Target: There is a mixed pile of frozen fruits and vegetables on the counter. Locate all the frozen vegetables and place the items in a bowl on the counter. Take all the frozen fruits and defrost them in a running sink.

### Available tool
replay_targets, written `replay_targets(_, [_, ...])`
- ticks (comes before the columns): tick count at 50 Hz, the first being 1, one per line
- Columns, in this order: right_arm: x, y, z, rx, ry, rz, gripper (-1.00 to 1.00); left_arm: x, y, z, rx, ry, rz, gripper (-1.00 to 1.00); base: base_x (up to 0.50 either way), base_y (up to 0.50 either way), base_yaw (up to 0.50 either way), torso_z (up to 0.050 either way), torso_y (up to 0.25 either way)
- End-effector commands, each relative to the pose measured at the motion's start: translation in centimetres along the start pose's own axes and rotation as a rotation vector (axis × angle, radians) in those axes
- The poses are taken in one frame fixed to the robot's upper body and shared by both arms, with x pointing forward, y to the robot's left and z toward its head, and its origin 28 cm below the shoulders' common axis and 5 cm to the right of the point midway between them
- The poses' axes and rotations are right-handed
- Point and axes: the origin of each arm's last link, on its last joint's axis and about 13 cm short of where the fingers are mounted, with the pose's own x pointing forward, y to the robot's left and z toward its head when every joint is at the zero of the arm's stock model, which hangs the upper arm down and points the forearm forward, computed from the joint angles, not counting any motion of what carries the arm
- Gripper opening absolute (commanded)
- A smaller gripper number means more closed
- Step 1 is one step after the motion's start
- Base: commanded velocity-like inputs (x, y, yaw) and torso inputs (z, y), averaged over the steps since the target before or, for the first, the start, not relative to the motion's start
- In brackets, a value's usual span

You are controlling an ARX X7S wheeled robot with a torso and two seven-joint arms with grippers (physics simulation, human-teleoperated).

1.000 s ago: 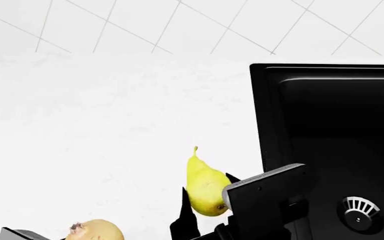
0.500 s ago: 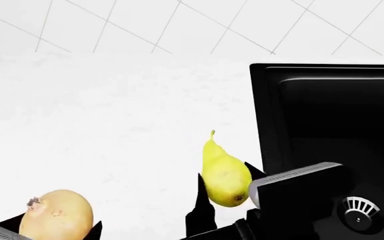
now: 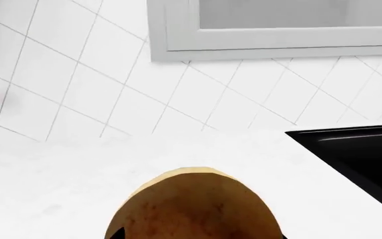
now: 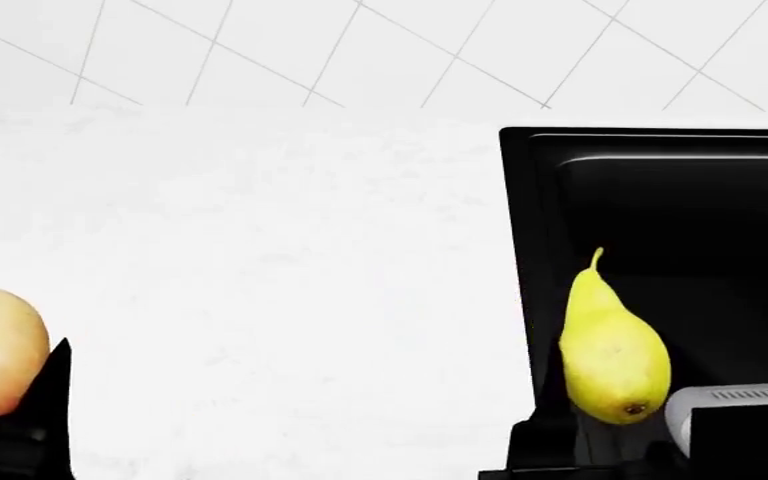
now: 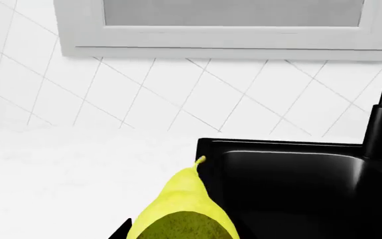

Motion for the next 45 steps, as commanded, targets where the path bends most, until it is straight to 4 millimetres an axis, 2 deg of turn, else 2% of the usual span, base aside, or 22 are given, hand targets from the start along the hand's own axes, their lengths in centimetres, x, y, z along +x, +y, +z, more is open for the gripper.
replay_targets(1, [-0.70,-0.69,0.76,-0.050,-0.039,-0.074,-1.00,0.11,0.53,0.58,-0.018,-0.045,0.056,-1.00,0.00,-0.42,0.00,0.000,0.000])
replay_targets(45, [-1.14,-0.23,1.14,-0.092,-0.051,-0.044,-1.00,-0.19,0.37,0.67,-0.037,-0.030,0.020,-1.00,0.00,-0.49,0.00,0.000,0.000])
